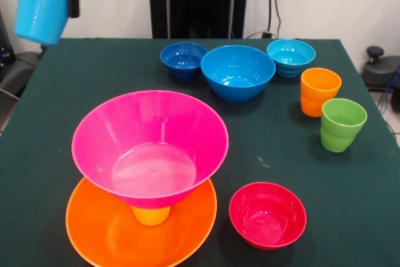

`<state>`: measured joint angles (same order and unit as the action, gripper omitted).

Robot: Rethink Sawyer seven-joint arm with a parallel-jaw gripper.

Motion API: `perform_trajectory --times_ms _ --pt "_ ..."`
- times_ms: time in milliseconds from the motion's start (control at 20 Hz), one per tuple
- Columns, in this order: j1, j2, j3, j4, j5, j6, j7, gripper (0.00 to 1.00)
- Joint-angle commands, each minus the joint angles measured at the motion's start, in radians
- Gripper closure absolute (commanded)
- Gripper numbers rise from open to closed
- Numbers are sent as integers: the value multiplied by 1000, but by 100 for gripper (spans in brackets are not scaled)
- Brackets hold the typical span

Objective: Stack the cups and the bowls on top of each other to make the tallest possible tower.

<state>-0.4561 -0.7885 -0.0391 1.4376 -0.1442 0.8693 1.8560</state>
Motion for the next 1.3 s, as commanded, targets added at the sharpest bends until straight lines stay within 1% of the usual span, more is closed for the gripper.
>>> perform_trajectory --times_ms 50,350,600,800,1050,1300 --pt "-2 41 175 27 -77 8 -278 100" --pt "1 51 204 11 -66 32 -220 100" --pt "-15 51 231 3 -63 62 -229 100" --pt "-24 76 241 -17 -93 34 -228 100" --pt "-44 97 261 -17 -113 -5 -233 100" --pt "-43 131 268 -35 -131 -35 -213 100"
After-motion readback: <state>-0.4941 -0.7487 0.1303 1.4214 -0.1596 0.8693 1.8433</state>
